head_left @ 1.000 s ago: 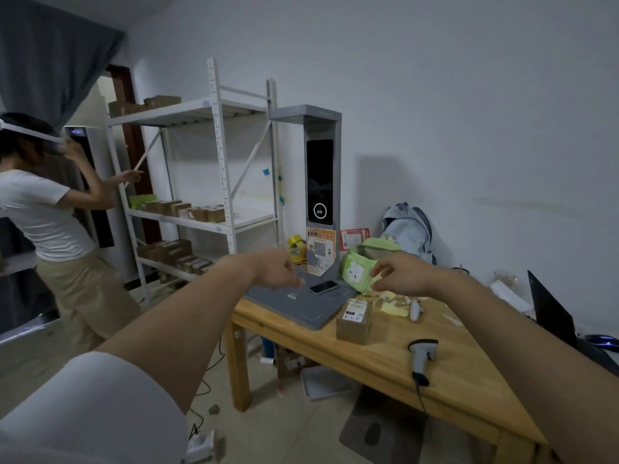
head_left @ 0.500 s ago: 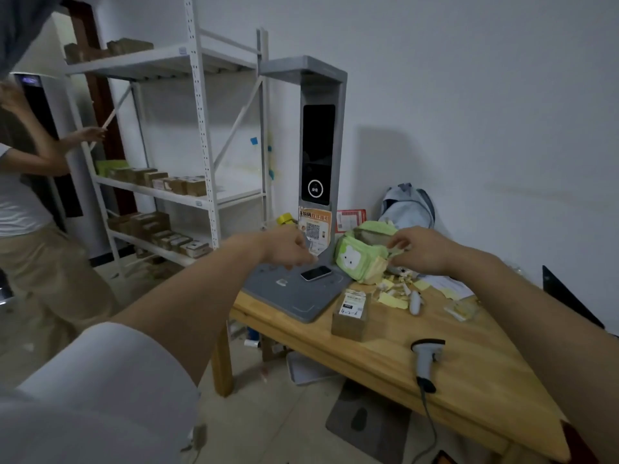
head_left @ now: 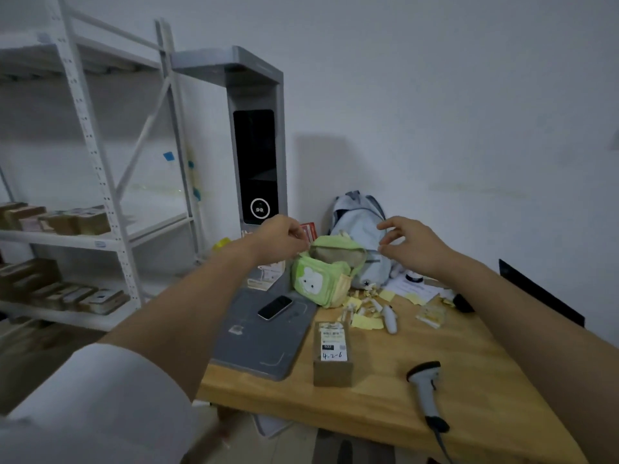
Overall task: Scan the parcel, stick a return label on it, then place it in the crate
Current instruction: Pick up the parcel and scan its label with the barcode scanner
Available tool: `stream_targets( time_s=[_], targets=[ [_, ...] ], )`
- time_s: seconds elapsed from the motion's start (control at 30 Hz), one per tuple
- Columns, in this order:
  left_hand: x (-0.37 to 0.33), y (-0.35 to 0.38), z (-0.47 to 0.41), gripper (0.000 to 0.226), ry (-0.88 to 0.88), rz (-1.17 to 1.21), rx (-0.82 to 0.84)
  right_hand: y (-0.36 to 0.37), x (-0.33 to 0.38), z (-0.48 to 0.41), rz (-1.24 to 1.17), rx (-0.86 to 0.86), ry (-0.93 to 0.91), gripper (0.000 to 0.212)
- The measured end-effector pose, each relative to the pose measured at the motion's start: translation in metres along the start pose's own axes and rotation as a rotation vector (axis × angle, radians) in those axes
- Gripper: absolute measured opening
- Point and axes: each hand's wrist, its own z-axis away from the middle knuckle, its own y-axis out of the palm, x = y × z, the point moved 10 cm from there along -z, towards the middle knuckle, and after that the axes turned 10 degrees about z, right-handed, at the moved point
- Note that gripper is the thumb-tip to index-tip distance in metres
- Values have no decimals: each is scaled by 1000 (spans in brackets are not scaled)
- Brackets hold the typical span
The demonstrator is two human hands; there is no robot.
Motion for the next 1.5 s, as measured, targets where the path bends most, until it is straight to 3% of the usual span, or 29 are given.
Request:
stream_targets(
  time_s=[0.4, 0.87, 1.23, 1.5],
  targets=[
    [23, 41, -81, 12, 84, 84, 176, -9, -49, -29, 59, -174, 199, 32],
    [50, 158, -177, 7, 96, 87, 365, 17, -182, -72, -8, -145, 401, 29],
    [91, 292, -253, 11, 0, 151, 508, 69, -342, -102, -109, -14, 649, 23],
    [155, 350, -247, 11, -164, 154, 651, 136, -383, -87, -188, 123, 784, 26]
  ],
)
